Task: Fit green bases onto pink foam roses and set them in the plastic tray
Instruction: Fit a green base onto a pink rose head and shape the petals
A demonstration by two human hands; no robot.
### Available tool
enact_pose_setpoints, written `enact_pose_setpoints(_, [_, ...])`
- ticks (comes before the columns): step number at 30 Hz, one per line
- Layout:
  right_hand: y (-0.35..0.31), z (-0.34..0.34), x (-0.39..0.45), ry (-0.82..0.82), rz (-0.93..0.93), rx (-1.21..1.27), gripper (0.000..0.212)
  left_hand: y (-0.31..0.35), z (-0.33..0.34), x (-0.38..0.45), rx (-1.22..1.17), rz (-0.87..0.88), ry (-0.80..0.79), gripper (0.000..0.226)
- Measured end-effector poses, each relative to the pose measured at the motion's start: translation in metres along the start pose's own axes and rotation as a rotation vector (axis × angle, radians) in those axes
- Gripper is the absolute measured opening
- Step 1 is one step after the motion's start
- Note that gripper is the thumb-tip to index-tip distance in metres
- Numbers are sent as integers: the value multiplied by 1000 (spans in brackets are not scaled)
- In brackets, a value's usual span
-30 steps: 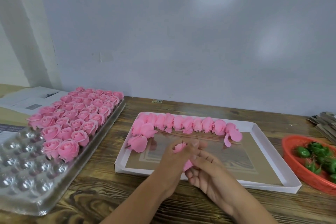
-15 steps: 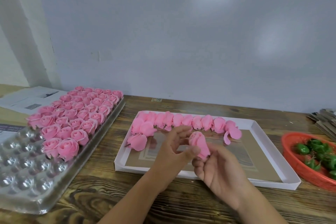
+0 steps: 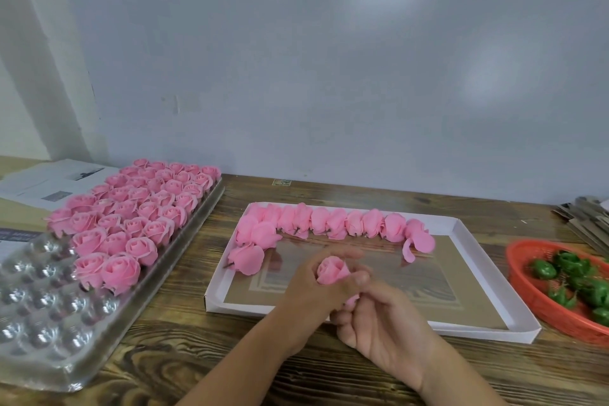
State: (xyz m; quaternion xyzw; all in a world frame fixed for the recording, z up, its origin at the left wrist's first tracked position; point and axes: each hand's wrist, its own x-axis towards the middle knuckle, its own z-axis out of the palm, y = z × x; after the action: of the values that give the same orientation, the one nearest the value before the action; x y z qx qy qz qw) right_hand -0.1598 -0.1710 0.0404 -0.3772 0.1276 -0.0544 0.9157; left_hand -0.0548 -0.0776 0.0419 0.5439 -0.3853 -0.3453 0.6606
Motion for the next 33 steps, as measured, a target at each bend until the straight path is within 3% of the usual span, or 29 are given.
enact_pose_setpoints(5, [5,5,1,-4,-33,-99,29,1,0,1,-46,8,107,38])
enact_pose_setpoints(7, [7,5,2,-4,-87,-165,40,1,1,2,-83,1,130,32])
enact_pose_setpoints(10, [11,6,5,72,-156,-259,37,1,1,2,-124,7,131,22])
enact_pose_setpoints(13, [11,10,3,68,-63,-185,28,0,0,2,-176,11,106,21])
enact_pose_setpoints(18, [11,14,1,69,111,-92,41,-6,0,4,-306,-31,78,29])
enact_pose_setpoints(21, [11,18,2,107,35,-167,36,-10,-1,7,-318,-23,130,36])
enact_pose_setpoints(26, [21,22,8,263,-102,-376,17,-12,-2,8,-271,-36,157,28])
enact_pose_setpoints(30, [24,17,6,402,-294,-673,10,-12,-3,8,-291,-56,153,24])
enact_pose_setpoints(33, [23,16,3,367,-359,-782,9,-12,-1,8,-281,-53,171,23])
